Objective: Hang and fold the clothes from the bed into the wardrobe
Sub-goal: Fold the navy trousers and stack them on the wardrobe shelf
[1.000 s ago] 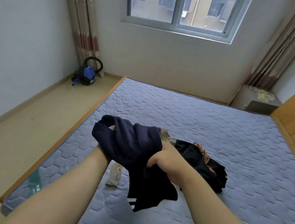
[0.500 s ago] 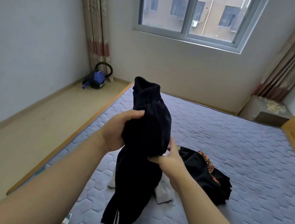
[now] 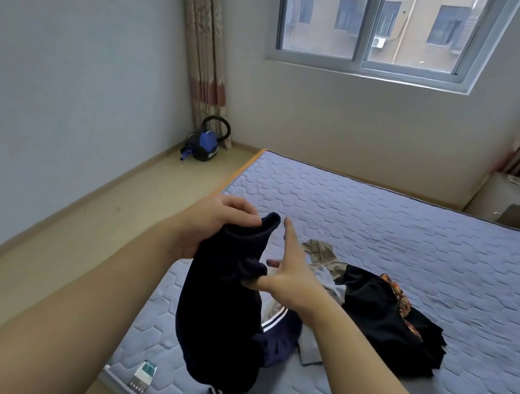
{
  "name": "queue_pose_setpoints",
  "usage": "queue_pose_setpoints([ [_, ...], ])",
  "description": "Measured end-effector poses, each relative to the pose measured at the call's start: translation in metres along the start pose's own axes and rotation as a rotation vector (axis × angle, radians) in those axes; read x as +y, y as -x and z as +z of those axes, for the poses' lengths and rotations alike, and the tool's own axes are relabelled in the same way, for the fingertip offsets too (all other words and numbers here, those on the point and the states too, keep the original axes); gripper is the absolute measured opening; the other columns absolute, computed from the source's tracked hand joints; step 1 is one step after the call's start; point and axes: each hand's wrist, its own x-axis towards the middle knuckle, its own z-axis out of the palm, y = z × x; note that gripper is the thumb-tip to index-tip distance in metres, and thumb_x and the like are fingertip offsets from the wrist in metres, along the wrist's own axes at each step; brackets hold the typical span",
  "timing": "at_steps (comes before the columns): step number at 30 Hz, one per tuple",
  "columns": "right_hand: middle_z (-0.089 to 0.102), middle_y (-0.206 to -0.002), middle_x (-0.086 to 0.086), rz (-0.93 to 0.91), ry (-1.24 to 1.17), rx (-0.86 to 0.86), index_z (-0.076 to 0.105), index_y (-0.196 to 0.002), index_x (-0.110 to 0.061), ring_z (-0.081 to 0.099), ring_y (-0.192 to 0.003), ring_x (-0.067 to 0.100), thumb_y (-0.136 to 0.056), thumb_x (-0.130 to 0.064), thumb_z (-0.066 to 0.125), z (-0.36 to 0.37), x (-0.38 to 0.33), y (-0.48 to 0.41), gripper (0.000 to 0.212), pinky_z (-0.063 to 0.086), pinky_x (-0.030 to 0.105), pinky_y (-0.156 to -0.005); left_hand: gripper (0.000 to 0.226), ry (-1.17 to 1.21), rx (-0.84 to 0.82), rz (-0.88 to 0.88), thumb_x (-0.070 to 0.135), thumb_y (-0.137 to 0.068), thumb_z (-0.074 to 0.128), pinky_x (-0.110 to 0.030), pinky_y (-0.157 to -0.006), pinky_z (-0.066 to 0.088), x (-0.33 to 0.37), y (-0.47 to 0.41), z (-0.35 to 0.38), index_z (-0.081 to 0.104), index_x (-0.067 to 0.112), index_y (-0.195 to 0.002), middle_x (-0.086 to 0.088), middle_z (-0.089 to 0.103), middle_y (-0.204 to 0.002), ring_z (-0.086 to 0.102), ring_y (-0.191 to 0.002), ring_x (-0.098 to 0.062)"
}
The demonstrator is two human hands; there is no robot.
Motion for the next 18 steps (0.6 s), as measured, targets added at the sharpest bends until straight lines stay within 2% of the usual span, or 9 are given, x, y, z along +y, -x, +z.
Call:
queue_pose_setpoints([
  [3, -0.014, -0.161, -0.024, -0.092, 0.273, 0.073, -0.01, -0.148, -0.065, 0.0, -0.155, 0.021, -0.069, -0.034, 0.089, -0.003, -0.006, -0.004, 0.13, 0.024, 0.053, -0.122, 0.012, -0.15, -0.008, 0.087, 0.005, -0.087, 0.071, -0.024, -0.055, 0.048, 0.019, -0.005, -0.017, 0.067, 0.014, -0.081, -0.005, 0.058, -0.074, 0.056, -0.06, -0.017],
  [5, -0.016, -0.162, -0.026, -0.184, 0.377, 0.085, 0.002, -0.149, -0.066, -0.004, -0.155, 0.018, -0.076, -0.037, 0.083, -0.005, -0.016, -0.009, 0.113, 0.022, 0.05, -0.122, 0.012, -0.206, -0.057, 0.136, 0.005, -0.087, 0.072, -0.021, -0.054, 0.046, 0.032, -0.006, -0.025, 0.065, 0.014, -0.082, -0.002, 0.056, -0.072, 0.054, -0.058, -0.014],
  [6, -0.01, -0.164, -0.024, -0.228, 0.407, 0.079, 0.013, -0.151, -0.062, 0.0, -0.154, 0.015, -0.08, -0.039, 0.08, -0.005, -0.023, -0.014, 0.1, 0.022, 0.047, -0.122, 0.013, -0.229, -0.082, 0.164, 0.005, -0.088, 0.072, -0.02, -0.054, 0.046, 0.039, -0.008, -0.029, 0.064, 0.014, -0.082, -0.001, 0.055, -0.072, 0.053, -0.059, -0.013],
  [8, 0.025, -0.16, -0.013, -0.32, 0.431, 0.087, 0.042, -0.143, -0.047, 0.022, -0.148, 0.015, -0.084, -0.04, 0.076, -0.005, -0.035, -0.027, 0.069, 0.029, 0.043, -0.119, 0.015, -0.285, -0.108, 0.24, 0.005, -0.086, 0.074, -0.018, -0.056, 0.045, 0.055, -0.011, -0.038, 0.063, 0.014, -0.081, 0.0, 0.053, -0.072, 0.051, -0.061, -0.011],
  [9, 0.046, -0.143, -0.011, -0.352, 0.454, 0.124, 0.053, -0.128, -0.039, 0.038, -0.134, 0.014, -0.084, -0.042, 0.074, -0.005, -0.042, -0.035, 0.049, 0.037, 0.043, -0.112, 0.017, -0.31, -0.1, 0.277, 0.005, -0.085, 0.075, -0.018, -0.056, 0.044, 0.064, -0.013, -0.045, 0.062, 0.014, -0.079, 0.002, 0.052, -0.071, 0.05, -0.062, -0.01],
  [10, 0.057, -0.118, -0.013, -0.372, 0.491, 0.171, 0.057, -0.109, -0.034, 0.05, -0.114, 0.013, -0.085, -0.044, 0.073, -0.006, -0.051, -0.043, 0.031, 0.042, 0.043, -0.101, 0.019, -0.327, -0.08, 0.313, 0.004, -0.084, 0.077, -0.017, -0.056, 0.043, 0.074, -0.016, -0.051, 0.061, 0.015, -0.078, 0.003, 0.052, -0.069, 0.049, -0.061, -0.009],
  [12, 0.058, -0.087, -0.012, -0.316, 0.573, 0.217, 0.049, -0.091, -0.031, 0.054, -0.086, 0.014, -0.089, -0.048, 0.068, -0.014, -0.073, -0.057, 0.026, 0.042, 0.039, -0.087, 0.022, -0.343, -0.015, 0.386, 0.005, -0.082, 0.079, -0.018, -0.057, 0.044, 0.098, -0.024, -0.069, 0.06, 0.015, -0.08, 0.005, 0.052, -0.069, 0.05, -0.061, -0.008],
  [15, 0.059, -0.086, -0.012, -0.294, 0.647, 0.253, 0.043, -0.094, -0.033, 0.059, -0.081, 0.014, -0.092, -0.049, 0.066, -0.04, -0.113, -0.072, 0.028, 0.047, 0.036, -0.07, 0.027, -0.439, 0.116, 0.476, 0.014, -0.08, 0.085, -0.031, -0.074, 0.056, 0.142, -0.037, -0.099, 0.062, 0.013, -0.094, -0.002, 0.061, -0.082, 0.06, -0.072, -0.012],
  [18, 0.056, -0.086, -0.013, -0.342, 0.754, 0.322, 0.044, -0.103, -0.032, 0.059, -0.082, 0.017, -0.096, -0.052, 0.06, -0.073, -0.162, -0.084, 0.026, 0.047, 0.036, -0.069, 0.037, -0.61, 0.168, 0.52, 0.023, -0.079, 0.087, -0.039, -0.082, 0.061, 0.187, -0.041, -0.128, 0.063, 0.014, -0.105, -0.004, 0.067, -0.094, 0.069, -0.085, -0.02],
])
